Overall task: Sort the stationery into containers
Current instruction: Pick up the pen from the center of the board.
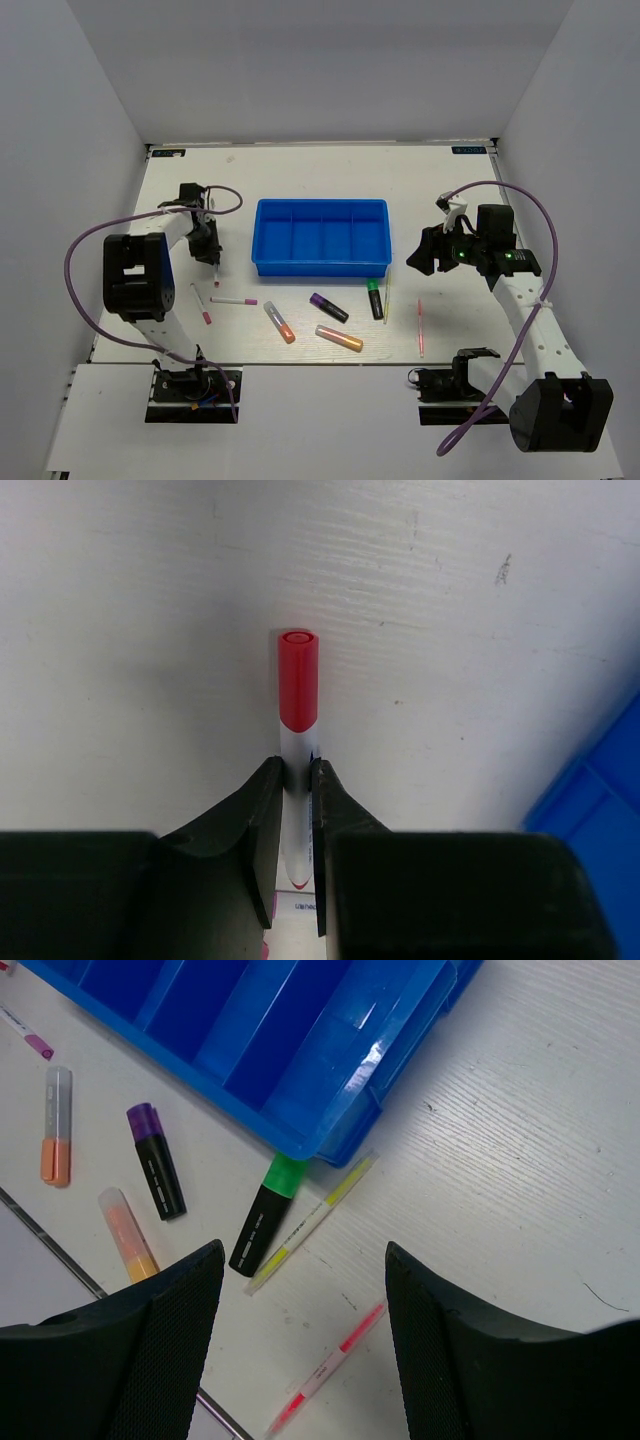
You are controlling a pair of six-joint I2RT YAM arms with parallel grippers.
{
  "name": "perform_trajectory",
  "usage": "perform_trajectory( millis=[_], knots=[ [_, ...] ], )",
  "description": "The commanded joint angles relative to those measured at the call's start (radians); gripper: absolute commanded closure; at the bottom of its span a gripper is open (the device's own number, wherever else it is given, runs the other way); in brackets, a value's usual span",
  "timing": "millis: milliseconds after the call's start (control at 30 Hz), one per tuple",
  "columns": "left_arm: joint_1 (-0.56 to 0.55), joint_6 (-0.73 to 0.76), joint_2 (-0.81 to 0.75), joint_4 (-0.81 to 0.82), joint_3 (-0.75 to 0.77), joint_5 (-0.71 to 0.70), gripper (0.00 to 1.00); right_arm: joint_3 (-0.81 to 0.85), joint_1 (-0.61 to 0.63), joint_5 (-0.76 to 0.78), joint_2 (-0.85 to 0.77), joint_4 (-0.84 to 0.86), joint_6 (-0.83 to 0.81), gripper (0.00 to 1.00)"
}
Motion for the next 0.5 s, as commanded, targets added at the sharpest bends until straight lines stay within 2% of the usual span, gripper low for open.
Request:
perform_trajectory(
  millis=[0, 467],
  knots=[
    [-0.004, -0.018, -0.102, -0.016, 0.017, 0.039, 1.0, 0.024, -0.001, -0.027, -0.016, -0.004, 0.002, 0.32],
    [-0.016, -0.058, -0.21, -0.064, 0.103, 0.1, 1.0, 0.022, -0.003, -0.034, -0.013, -0.002, 0.001, 0.32]
  ],
)
